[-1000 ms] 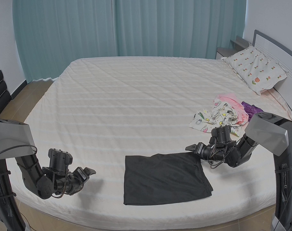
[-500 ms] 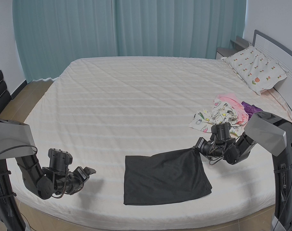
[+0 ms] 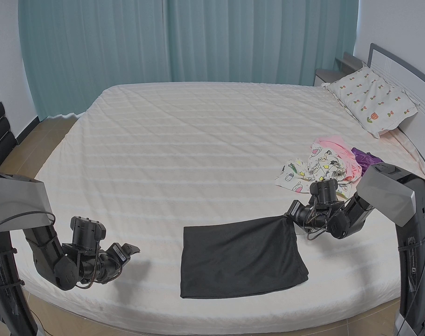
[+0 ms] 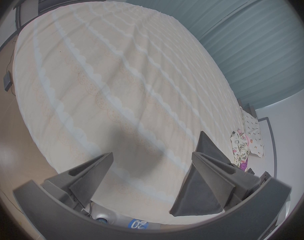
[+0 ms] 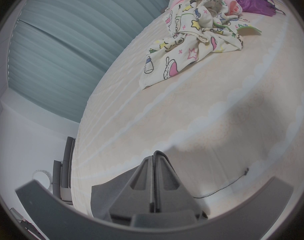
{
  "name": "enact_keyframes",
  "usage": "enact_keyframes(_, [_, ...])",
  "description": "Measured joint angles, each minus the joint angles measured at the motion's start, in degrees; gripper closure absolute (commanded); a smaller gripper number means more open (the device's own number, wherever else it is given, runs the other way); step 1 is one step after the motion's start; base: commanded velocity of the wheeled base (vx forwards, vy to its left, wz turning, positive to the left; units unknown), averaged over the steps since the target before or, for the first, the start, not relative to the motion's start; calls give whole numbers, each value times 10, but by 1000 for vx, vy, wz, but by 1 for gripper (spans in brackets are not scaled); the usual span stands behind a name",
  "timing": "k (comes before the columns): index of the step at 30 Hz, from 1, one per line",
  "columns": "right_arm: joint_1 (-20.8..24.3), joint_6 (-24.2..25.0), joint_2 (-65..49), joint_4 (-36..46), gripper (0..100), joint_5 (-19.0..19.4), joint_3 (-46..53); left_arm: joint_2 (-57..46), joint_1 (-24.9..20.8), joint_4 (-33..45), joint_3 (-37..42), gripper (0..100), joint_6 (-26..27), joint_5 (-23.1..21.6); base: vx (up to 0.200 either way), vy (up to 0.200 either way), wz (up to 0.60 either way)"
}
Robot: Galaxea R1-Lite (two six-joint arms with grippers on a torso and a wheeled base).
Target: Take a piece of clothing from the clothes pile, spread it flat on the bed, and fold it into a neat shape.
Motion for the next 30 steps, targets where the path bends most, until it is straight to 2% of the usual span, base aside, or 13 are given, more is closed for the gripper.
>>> enact_keyframes(1, [0, 0, 1, 1, 0, -1, 0, 0, 0, 0, 0, 0, 0, 0, 0, 0, 0])
enact_keyframes(14, [-14, -9, -14, 0, 0, -4, 36, 3, 0, 0, 0, 0, 0, 0, 0, 0, 0])
enact_keyframes(21, [-17, -59, -61, -19, 0, 40, 158, 3, 0, 0, 1, 0, 0, 0, 0, 0, 0])
enact_keyframes(30, [-11, -126, -114, -98, 0, 86, 327, 3, -1, -6, 3, 0, 0, 0, 0, 0, 0])
